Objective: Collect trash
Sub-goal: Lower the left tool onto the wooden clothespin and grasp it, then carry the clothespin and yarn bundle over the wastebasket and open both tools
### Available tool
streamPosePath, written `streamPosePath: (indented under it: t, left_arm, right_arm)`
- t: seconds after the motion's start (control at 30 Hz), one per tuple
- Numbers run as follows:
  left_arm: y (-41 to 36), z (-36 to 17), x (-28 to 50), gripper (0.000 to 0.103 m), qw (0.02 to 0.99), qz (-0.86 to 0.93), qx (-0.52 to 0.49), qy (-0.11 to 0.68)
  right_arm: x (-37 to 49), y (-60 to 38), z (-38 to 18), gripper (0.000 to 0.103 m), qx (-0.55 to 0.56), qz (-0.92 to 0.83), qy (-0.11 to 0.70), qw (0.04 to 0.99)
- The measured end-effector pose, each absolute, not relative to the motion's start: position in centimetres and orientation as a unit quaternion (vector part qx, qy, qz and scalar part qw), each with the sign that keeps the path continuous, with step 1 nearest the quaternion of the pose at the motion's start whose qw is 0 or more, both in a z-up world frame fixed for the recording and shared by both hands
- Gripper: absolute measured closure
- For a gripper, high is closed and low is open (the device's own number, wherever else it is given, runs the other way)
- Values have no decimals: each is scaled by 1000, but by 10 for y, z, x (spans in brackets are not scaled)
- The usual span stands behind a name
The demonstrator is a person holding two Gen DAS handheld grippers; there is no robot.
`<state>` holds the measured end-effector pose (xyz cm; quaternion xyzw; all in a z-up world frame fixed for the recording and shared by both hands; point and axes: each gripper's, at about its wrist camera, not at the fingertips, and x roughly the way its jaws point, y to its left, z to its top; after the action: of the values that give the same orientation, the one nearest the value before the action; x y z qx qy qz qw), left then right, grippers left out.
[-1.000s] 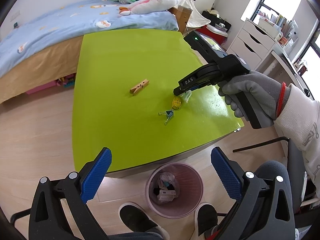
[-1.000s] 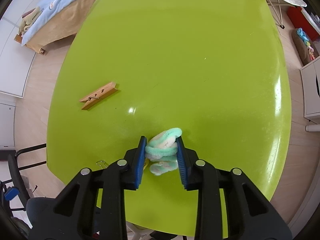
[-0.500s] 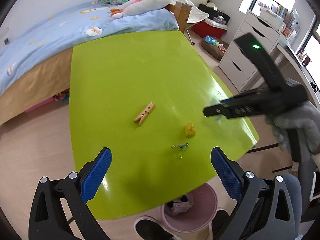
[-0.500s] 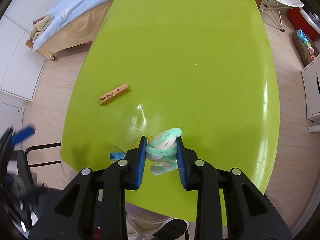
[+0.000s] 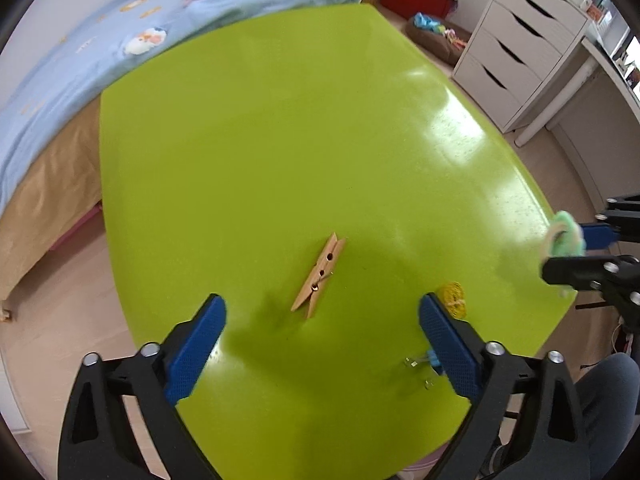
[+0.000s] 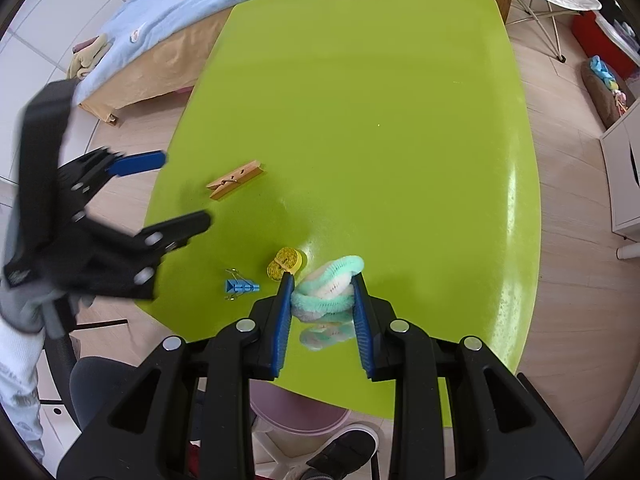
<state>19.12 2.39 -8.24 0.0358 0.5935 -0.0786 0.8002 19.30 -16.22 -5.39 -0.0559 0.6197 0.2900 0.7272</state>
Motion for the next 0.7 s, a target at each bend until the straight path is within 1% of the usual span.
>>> streamPosePath:
  t: [0.07, 0.1, 0.13, 0.17, 0.2, 0.23, 0.27, 0.33, 0.4, 0.43, 0.7]
  left_arm:
    - [23, -91, 196, 28, 794, -75, 42, 602]
    - [23, -94, 198, 32, 791, -75, 42, 605]
    - [23, -98, 199, 39, 789, -73, 43, 609]
    - [24, -101, 199, 50, 788, -69, 44, 610]
    - [24, -104, 199, 54, 786, -68, 43, 612]
    - [24, -106, 200, 62, 785, -68, 44, 614]
    - [23, -108, 200, 67, 784, -67, 46, 616]
    - [23, -109, 200, 70, 787, -63, 48, 612]
    - [24, -107, 199, 82, 790, -56, 48, 609]
    - [25, -107, 198, 91, 790, -56, 44, 609]
    - [28, -102, 193, 91, 796, -55, 39, 602]
  right_arm:
    - [192, -163, -53, 75, -58, 289, 619, 728]
    - [192, -164, -53, 75, -59, 288, 619, 729]
    - [192, -164, -53, 75, -59, 288, 619, 729]
    - [192, -163, -53, 75, -60, 288, 619, 728]
    - [193, -161, -53, 75, -60, 287, 619, 728]
    - [192, -161, -54, 75, -60, 287, 620, 728]
    - [193, -160, -54, 75, -60, 287, 620, 728]
    - [194, -158, -55, 75, -60, 288, 620, 727]
    - [193, -157, -55, 75, -62, 287, 620, 727]
    - [193, -156, -56, 75, -63, 287, 620, 727]
    - [192, -155, -58, 75, -62, 289, 615, 731]
